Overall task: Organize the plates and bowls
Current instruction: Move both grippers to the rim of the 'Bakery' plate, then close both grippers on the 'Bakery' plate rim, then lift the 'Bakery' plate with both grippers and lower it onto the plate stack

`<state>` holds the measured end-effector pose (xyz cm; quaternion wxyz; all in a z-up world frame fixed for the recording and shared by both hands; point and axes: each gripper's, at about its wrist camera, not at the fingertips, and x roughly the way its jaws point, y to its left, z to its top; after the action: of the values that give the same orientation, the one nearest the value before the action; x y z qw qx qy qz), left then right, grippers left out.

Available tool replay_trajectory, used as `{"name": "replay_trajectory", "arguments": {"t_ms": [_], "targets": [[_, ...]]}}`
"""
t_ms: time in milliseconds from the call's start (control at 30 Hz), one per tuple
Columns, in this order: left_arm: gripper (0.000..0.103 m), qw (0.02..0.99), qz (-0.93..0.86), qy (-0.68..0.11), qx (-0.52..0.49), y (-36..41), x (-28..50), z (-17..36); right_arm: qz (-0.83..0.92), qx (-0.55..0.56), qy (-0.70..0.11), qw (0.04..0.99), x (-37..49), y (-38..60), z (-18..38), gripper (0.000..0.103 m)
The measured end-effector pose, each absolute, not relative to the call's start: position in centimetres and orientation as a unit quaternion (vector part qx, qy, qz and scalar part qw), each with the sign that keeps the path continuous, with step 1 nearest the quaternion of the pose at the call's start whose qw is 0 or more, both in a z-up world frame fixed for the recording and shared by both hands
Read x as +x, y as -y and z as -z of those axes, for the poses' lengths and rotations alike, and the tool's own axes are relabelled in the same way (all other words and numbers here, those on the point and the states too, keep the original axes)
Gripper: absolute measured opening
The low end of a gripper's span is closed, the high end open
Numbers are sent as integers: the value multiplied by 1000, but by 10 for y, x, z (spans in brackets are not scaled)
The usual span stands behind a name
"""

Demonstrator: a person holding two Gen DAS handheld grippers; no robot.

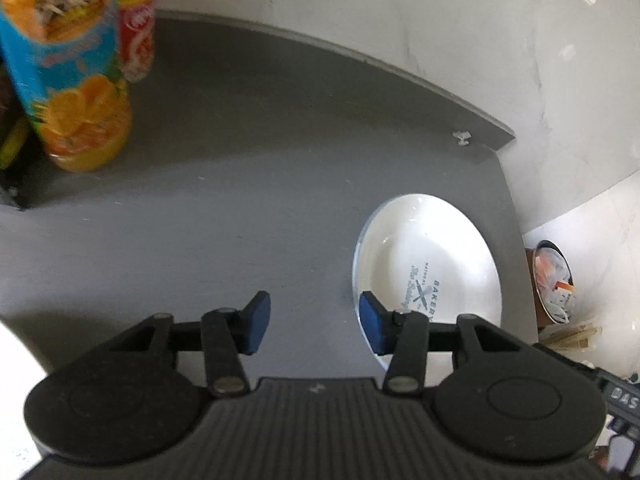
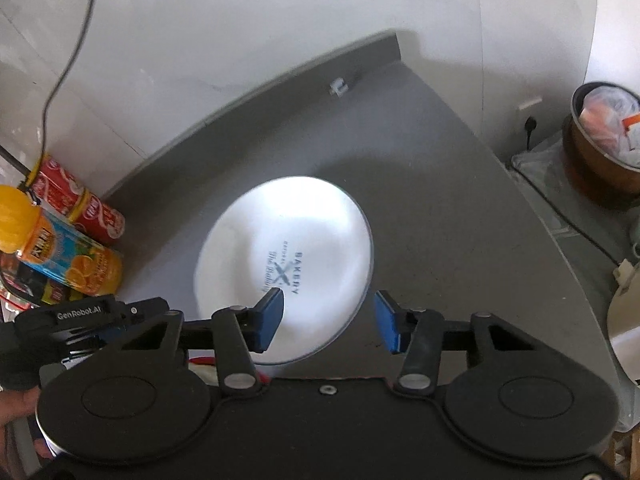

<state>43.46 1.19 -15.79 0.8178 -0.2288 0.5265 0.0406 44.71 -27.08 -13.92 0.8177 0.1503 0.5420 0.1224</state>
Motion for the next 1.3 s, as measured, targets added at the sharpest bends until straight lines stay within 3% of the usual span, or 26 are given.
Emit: {"name": "replay_trajectory", "arguments": {"t_ms": [267, 533, 667, 800, 933, 1300], "targets": [[39, 812, -30, -532, -239, -11, 449, 180, -140, 143, -572, 796, 466, 270, 179, 39], [20, 801, -3, -550, -236, 1, 467, 190, -157, 139, -576, 790, 473, 265, 197, 28], [18, 797, 14, -559, -228, 4, 476, 196, -161, 141, -578, 787, 476, 266, 205, 20], [11, 782, 43, -579, -226, 7, 486, 205, -170, 144, -570, 791, 479, 268, 206, 19], [12, 787, 42, -574, -221, 8, 490, 204, -179, 143, -565, 793, 477, 269, 202, 14], [11, 816, 49, -530, -224, -6, 468, 161, -192, 139, -520, 821, 467, 264, 161, 14]]}}
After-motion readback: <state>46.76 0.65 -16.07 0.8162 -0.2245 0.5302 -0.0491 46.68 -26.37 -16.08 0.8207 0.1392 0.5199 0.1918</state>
